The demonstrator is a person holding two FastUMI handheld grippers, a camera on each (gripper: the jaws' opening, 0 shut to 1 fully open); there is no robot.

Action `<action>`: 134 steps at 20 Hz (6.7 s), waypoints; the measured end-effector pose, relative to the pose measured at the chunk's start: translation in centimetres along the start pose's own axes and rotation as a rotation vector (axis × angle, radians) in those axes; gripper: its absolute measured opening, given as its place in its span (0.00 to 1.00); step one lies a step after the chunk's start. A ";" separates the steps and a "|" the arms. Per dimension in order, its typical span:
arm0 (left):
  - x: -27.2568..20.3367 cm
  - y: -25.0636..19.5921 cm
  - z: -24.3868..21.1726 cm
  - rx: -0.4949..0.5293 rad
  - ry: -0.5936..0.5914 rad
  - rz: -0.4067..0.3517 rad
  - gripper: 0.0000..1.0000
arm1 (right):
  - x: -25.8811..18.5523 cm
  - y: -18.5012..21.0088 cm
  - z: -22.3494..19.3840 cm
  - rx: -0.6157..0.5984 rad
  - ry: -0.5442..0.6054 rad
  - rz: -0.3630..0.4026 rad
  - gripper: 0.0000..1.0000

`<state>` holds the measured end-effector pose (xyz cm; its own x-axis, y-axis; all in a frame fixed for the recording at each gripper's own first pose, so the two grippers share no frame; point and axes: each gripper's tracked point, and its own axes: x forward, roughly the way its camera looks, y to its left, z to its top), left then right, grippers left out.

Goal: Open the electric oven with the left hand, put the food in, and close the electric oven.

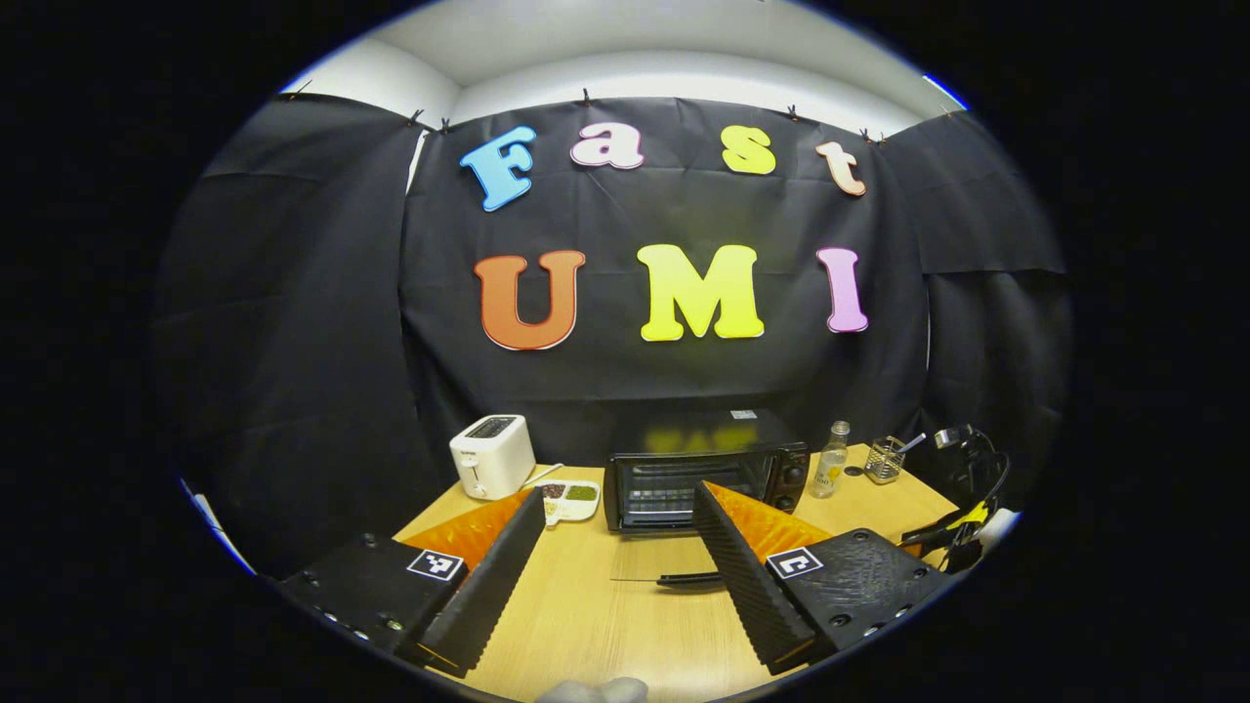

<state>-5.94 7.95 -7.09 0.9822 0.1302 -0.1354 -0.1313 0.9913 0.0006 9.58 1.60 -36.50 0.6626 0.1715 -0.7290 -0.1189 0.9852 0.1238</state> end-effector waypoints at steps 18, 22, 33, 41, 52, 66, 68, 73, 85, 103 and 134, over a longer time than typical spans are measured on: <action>1.2 0.2 1.2 -0.051 -0.018 0.088 0.96 | 2.7 -1.3 -0.7 0.152 0.334 0.060 0.04; 1.2 -0.2 1.1 -0.058 -0.020 0.087 0.96 | 2.6 -1.1 -0.7 0.228 0.362 0.150 0.01; 1.5 -3.1 1.5 -0.039 -0.006 0.022 0.96 | -0.8 -1.2 1.8 0.537 0.207 0.350 0.00; 2.3 -5.3 2.9 0.011 -0.014 0.006 0.96 | -4.5 -1.3 6.5 0.624 0.048 0.380 0.04; 1.5 -2.3 2.5 0.033 0.015 0.015 0.96 | -6.9 13.8 10.3 0.796 -0.186 0.469 0.03; 3.4 3.3 -0.8 0.092 0.049 0.056 0.96 | 4.4 28.4 11.2 0.968 -0.281 0.405 0.04; 3.9 3.6 -1.1 0.086 0.057 0.059 0.97 | 5.7 27.5 12.6 0.985 -0.294 0.389 0.00; 5.7 4.1 -1.7 0.076 0.079 0.080 0.97 | 8.6 25.4 16.9 0.997 -0.339 0.377 0.00; 7.2 4.1 -3.2 0.051 0.126 0.157 0.97 | 13.0 24.0 22.2 0.949 -0.387 0.414 0.07; 4.7 0.7 -0.9 0.031 0.064 0.021 0.96 | -6.6 17.9 17.8 0.339 -0.440 0.172 1.00; 7.3 -14.2 -24.8 0.043 0.421 -0.192 0.97 | -24.5 0.9 9.0 -0.061 -0.473 -0.180 0.96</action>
<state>-0.23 -5.57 -32.61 0.8468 -0.0651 -0.5278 0.0617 0.9978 -0.0240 -0.14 -1.72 -12.50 0.9373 -0.0032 -0.3485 -0.0061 0.9997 -0.0256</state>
